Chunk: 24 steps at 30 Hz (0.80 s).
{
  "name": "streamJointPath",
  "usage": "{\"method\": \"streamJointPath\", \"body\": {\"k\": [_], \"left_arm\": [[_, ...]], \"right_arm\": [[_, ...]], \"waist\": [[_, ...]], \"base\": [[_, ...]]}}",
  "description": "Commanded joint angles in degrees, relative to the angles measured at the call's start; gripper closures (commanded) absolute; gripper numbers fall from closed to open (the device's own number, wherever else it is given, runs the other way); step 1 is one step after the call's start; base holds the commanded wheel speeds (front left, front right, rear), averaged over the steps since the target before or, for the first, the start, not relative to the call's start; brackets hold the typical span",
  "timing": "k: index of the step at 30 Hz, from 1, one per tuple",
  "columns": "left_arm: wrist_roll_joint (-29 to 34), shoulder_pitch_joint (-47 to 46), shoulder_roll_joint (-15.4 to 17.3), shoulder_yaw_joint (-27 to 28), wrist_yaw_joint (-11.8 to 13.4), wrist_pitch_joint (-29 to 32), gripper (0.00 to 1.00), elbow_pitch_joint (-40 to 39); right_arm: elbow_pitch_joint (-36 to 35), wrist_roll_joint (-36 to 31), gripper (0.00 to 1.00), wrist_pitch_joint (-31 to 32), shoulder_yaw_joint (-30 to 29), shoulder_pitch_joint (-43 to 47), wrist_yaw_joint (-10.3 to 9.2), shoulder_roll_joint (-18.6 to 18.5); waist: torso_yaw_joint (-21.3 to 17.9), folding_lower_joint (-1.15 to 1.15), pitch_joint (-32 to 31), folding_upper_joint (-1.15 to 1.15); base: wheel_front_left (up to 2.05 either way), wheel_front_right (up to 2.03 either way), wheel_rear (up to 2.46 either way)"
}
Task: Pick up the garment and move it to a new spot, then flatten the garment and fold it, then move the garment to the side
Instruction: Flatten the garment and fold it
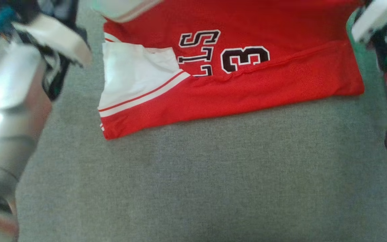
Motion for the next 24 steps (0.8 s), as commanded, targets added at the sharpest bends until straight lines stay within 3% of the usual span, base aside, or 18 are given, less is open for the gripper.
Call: {"method": "streamJointPath", "body": {"k": [1, 12, 19, 24], "left_arm": [[-0.8, 0.0, 2.7, 0.6, -0.1, 0.4, 1.0, -1.2], [-8.9, 10.6, 8.9, -6.9, -0.4, 10.4, 1.0, -12.9], [-14.2, 16.3, 15.9, -12.4, -0.4, 21.1, 1.0, -24.0], [-16.0, 18.0, 18.9, -13.8, -0.1, 25.4, 1.0, -28.4]], "right_arm": [[-1.6, 1.4, 1.0, 0.9, 1.0, 2.3, 0.11, -1.4], [-6.6, 8.7, 1.0, 9.8, 8.1, 11.3, 0.11, -7.3], [-10.6, 13.5, 1.0, 18.0, 12.7, 15.2, 0.11, -11.4], [-13.5, 15.8, 1.0, 21.9, 15.3, 16.4, 0.11, -13.2]], "waist": [[0.7, 0.01, -1.4, 0.0], [1.4, 0.01, -7.1, 0.0], [1.2, 0.01, -8.6, 0.0], [1.0, 0.01, -8.7, 0.0]], "base": [[0.0, 0.0, 0.0], [0.0, 0.0, 0.0], [0.0, 0.0, 0.0], [0.0, 0.0, 0.0]]}}
